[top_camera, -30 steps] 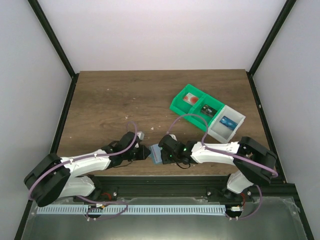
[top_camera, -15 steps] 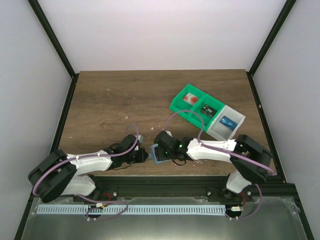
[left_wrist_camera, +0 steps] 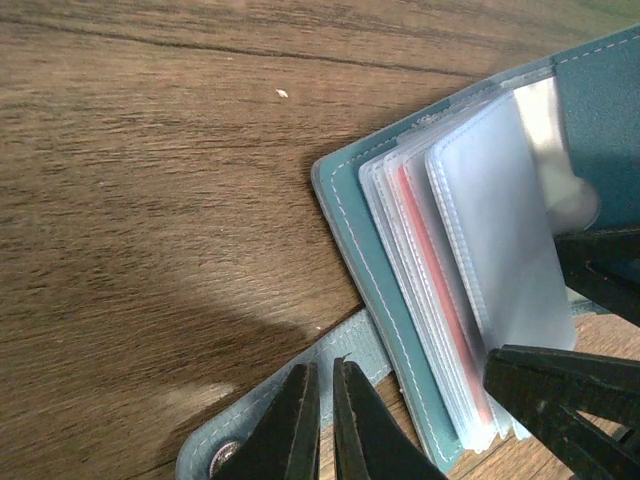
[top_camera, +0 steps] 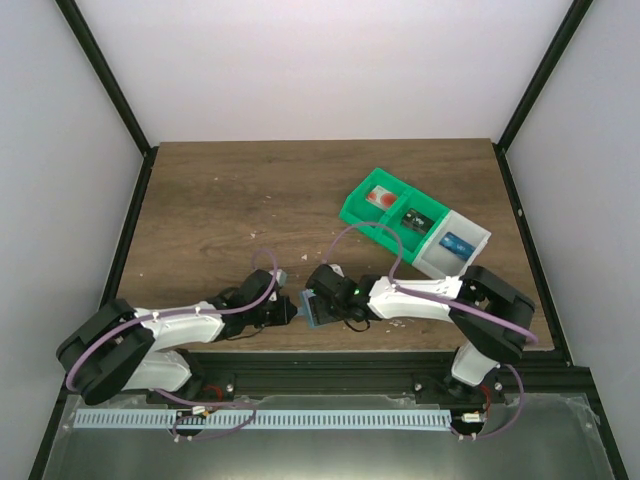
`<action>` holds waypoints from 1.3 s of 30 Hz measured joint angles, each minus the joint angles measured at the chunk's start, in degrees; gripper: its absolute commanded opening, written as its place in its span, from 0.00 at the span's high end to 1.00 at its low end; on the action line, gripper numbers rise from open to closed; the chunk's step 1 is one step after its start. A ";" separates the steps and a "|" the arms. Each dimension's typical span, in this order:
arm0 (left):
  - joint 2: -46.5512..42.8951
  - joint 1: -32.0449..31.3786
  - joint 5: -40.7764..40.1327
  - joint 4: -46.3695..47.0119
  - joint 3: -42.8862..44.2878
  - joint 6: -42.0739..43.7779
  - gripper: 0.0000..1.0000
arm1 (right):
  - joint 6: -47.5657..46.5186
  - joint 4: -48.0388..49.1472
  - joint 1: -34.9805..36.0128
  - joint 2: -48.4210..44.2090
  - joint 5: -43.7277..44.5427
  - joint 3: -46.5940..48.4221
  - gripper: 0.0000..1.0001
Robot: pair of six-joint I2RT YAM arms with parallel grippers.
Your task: Take the credit cards out of the card holder
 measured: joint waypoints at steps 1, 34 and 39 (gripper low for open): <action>0.04 0.00 0.00 0.07 0.00 0.02 0.92 | -0.04 -0.02 0.00 0.00 0.04 0.00 0.36; 0.72 0.00 -0.02 1.05 -0.09 1.07 0.93 | 2.32 -7.54 0.20 -6.60 8.92 -1.51 0.58; 0.72 0.00 0.00 1.11 -0.11 1.07 0.93 | 2.56 -8.68 -0.11 -7.56 10.19 -2.82 0.61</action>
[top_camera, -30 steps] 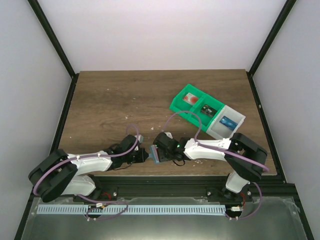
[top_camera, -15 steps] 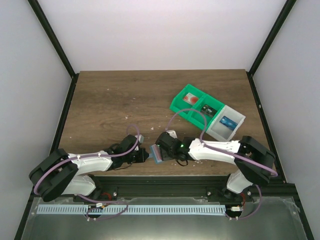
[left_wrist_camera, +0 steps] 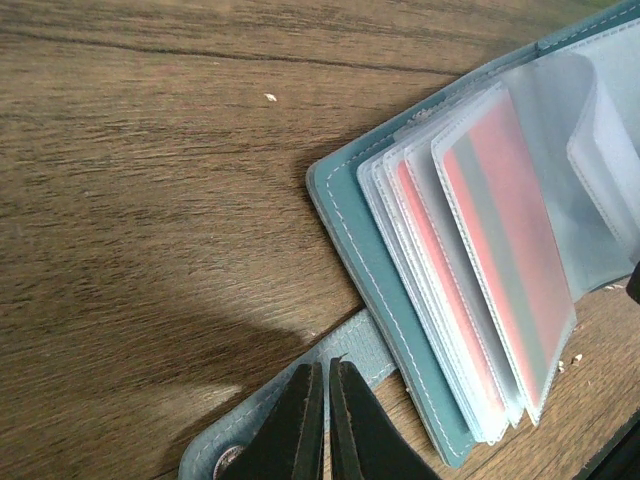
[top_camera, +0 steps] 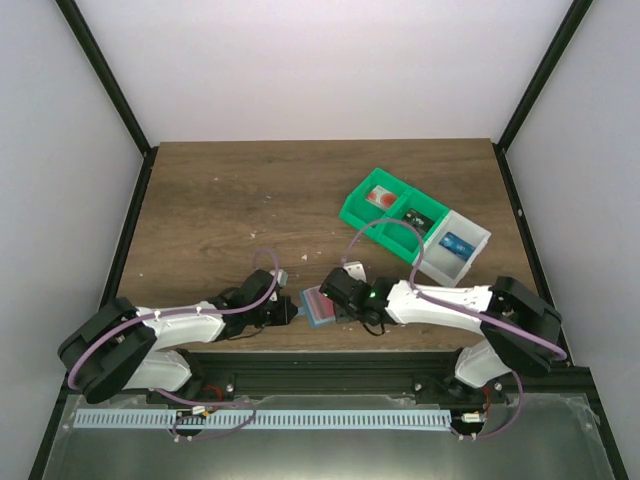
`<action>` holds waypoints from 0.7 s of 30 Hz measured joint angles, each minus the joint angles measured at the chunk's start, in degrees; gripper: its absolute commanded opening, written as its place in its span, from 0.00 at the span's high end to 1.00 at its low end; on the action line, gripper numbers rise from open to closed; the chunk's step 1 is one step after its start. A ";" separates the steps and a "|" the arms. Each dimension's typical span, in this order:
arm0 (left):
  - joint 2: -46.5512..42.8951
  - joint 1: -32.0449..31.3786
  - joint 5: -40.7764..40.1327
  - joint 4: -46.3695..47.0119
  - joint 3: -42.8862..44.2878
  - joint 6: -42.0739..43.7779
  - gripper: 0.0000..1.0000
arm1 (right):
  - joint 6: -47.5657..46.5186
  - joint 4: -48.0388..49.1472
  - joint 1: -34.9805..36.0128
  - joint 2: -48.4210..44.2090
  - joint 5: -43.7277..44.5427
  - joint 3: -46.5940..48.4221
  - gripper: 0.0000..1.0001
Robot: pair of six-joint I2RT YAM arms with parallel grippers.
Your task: Take the credit cards out of the card holder
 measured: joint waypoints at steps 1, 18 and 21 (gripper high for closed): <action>0.00 0.00 0.00 0.00 0.00 0.00 0.93 | 0.07 -0.09 -0.22 -0.61 0.22 -0.57 0.66; 1.55 0.13 1.11 -3.15 2.82 3.78 0.91 | 4.11 5.70 -2.75 -13.75 -5.95 -14.19 0.86; 1.55 0.20 1.11 -4.04 3.26 4.09 0.88 | 5.73 4.96 -2.75 -15.74 -6.84 -14.34 0.75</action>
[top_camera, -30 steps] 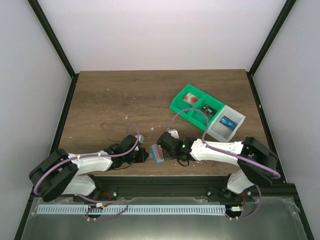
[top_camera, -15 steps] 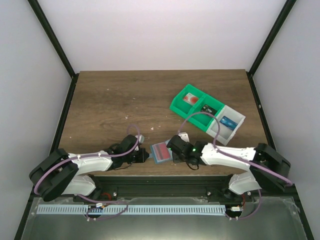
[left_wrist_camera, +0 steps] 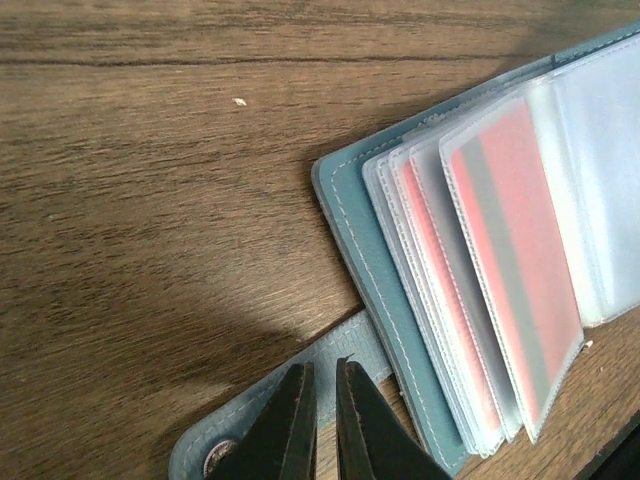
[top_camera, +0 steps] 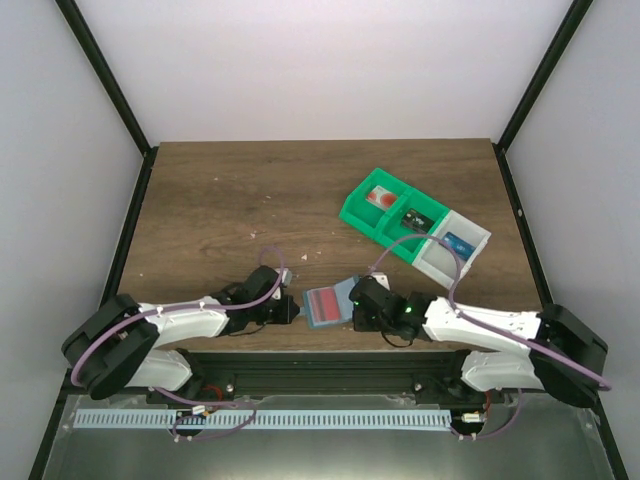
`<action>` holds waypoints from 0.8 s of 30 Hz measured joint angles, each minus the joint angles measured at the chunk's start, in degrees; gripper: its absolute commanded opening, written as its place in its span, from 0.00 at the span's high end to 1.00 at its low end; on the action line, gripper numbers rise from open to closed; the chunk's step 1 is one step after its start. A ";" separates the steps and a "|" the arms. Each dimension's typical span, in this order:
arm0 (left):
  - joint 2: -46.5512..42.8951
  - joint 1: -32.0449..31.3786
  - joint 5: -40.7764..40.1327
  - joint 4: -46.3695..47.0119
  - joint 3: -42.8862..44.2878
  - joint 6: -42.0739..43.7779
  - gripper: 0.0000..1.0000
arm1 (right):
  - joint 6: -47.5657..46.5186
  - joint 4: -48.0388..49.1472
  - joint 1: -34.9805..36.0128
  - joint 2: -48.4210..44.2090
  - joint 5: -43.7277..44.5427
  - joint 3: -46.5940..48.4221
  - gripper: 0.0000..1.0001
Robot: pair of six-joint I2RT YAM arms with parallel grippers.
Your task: Take the credit cards out of the card holder
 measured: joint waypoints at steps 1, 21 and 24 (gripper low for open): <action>-0.02 0.02 0.00 -0.17 0.04 0.09 0.87 | 0.59 -0.35 0.00 -0.85 -0.26 -0.02 0.72; -5.75 0.15 6.97 2.58 2.64 -4.31 0.65 | -3.45 4.76 0.00 -5.46 -6.12 7.67 0.75; -5.27 0.15 9.20 4.85 1.49 -5.81 0.64 | -5.09 6.19 -0.33 -0.42 -4.87 8.57 0.80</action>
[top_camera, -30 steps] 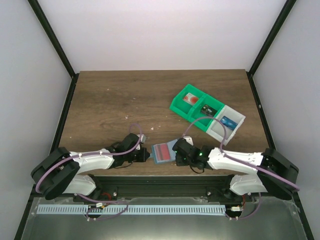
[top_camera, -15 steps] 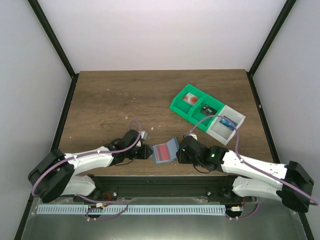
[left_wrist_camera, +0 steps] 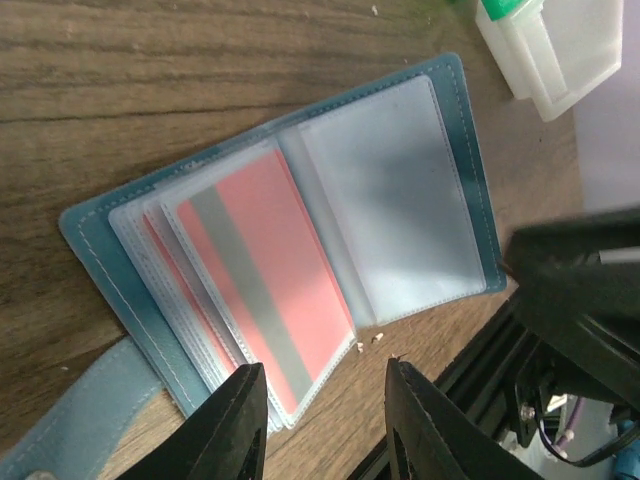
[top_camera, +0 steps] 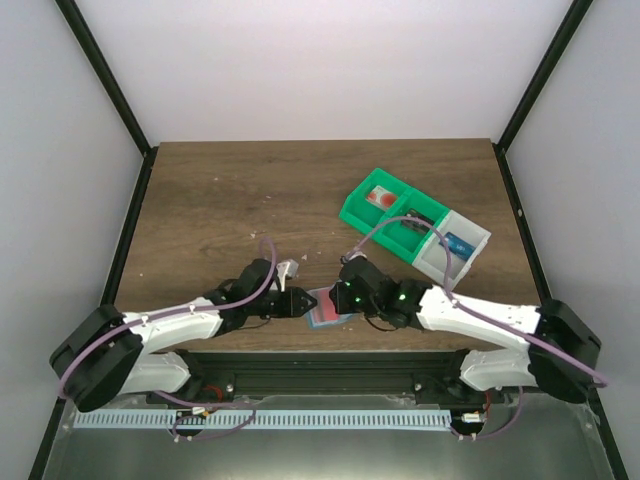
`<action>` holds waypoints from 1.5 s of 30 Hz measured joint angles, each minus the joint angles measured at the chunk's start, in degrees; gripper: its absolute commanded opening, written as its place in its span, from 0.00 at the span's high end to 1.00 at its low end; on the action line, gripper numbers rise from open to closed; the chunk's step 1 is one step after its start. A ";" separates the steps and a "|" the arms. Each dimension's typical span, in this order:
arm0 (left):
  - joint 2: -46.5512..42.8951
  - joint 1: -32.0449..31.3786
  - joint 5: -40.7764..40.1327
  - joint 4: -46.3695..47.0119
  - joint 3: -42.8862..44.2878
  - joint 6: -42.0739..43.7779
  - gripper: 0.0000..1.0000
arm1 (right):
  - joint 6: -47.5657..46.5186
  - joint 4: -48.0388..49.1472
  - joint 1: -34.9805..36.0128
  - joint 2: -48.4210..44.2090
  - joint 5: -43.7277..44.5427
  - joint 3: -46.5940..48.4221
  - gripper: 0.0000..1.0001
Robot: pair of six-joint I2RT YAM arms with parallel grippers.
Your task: Take the credit cards out of the card holder
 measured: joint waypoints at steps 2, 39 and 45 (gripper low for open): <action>0.37 0.00 0.81 1.05 -0.46 -0.59 0.63 | -0.90 0.61 -1.29 2.95 0.59 -0.02 0.82; 6.01 0.02 0.70 9.31 -0.70 -1.77 0.52 | 7.82 18.23 0.98 3.87 -3.23 -18.82 0.84; 4.72 0.02 0.57 10.19 -0.70 -2.36 0.52 | 8.55 19.17 1.64 4.44 -2.99 -18.73 0.84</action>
